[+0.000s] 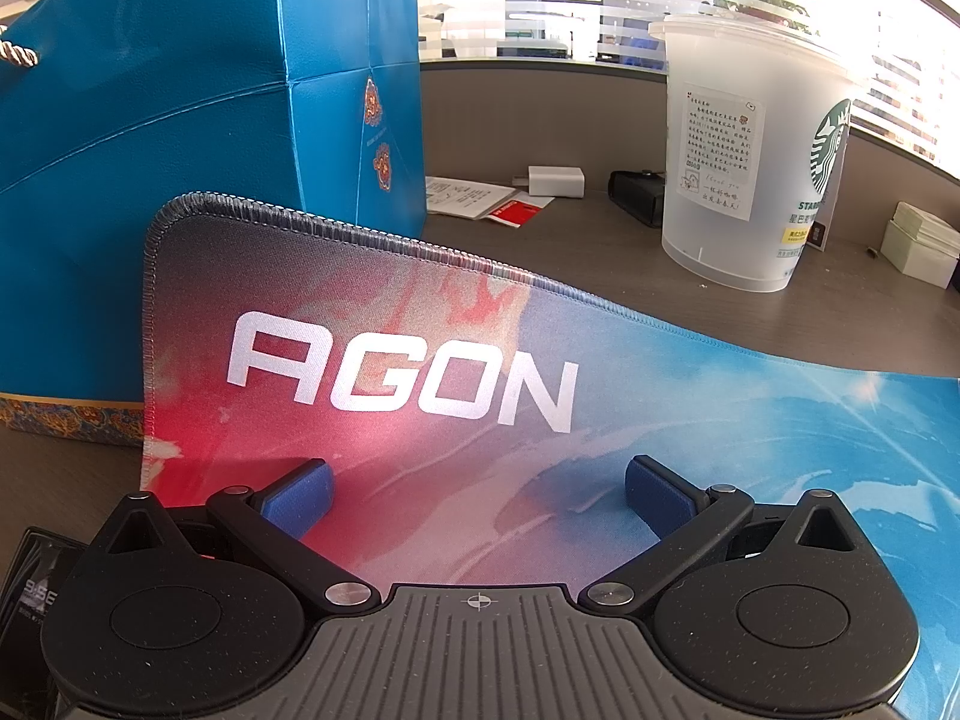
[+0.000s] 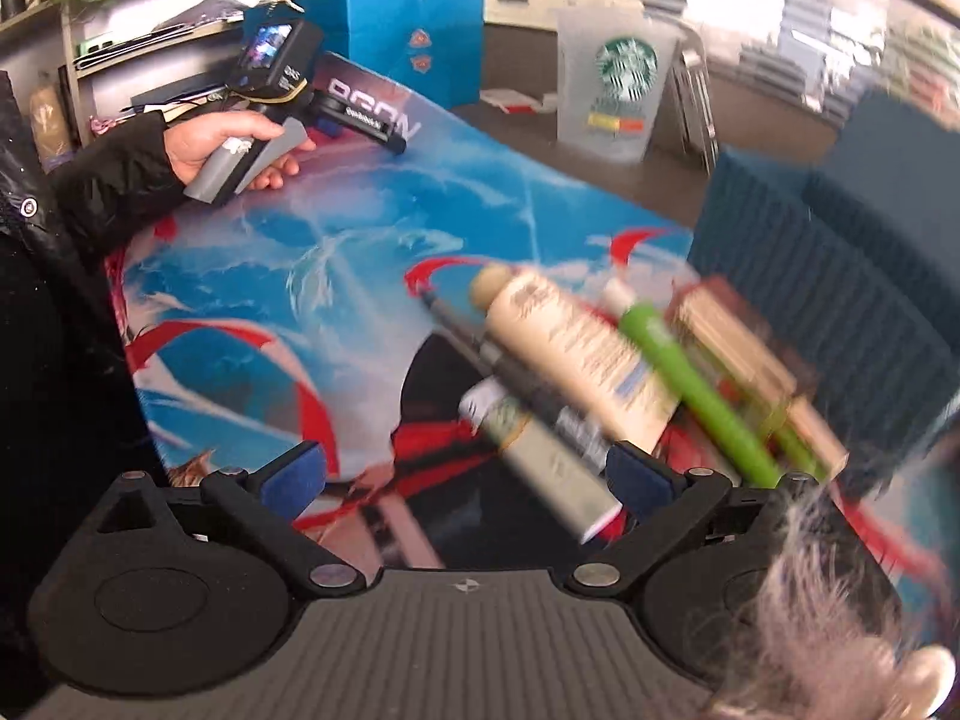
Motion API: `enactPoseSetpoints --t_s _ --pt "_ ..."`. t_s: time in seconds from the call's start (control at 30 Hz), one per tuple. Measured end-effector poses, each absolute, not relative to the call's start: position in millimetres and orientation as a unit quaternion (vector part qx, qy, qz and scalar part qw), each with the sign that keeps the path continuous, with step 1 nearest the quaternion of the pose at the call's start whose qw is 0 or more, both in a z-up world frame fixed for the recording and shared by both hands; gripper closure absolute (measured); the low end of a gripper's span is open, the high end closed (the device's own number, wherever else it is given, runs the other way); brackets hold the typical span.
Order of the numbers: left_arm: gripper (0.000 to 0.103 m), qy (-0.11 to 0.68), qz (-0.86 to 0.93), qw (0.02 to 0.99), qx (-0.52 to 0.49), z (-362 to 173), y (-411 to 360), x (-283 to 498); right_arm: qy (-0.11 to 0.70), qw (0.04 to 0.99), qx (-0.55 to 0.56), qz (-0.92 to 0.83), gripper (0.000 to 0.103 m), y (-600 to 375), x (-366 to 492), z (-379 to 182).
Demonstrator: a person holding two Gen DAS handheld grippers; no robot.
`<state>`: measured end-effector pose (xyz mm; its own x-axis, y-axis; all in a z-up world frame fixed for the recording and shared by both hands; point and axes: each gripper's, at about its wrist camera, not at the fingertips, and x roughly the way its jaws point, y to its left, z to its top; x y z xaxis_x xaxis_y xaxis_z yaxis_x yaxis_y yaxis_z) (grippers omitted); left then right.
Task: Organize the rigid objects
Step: 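Return to the pile and grasp the white-green lighter with the right gripper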
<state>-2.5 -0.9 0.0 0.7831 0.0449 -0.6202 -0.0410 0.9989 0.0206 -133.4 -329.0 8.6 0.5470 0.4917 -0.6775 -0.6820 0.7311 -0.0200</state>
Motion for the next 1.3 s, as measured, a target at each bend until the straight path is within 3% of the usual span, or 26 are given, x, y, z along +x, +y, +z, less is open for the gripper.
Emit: enactPoseSetpoints --t_s 0.9,1.1,1.23,1.3 --pt "0.000 0.329 0.025 0.944 0.002 0 -1 -3 0.354 0.846 -0.119 0.381 0.002 -319 -133 -6" --pt "0.000 0.328 0.026 0.944 0.002 0 -1 -2 0.336 0.859 -0.132 0.363 0.014 -314 -130 -7" --pt "0.000 0.328 0.026 0.944 0.002 0 -1 -3 0.320 0.864 -0.134 0.364 0.043 -314 -125 -6" --pt "0.000 0.328 0.026 0.944 0.002 0 -1 -3 0.319 0.864 -0.136 0.366 0.051 -314 -122 -5"
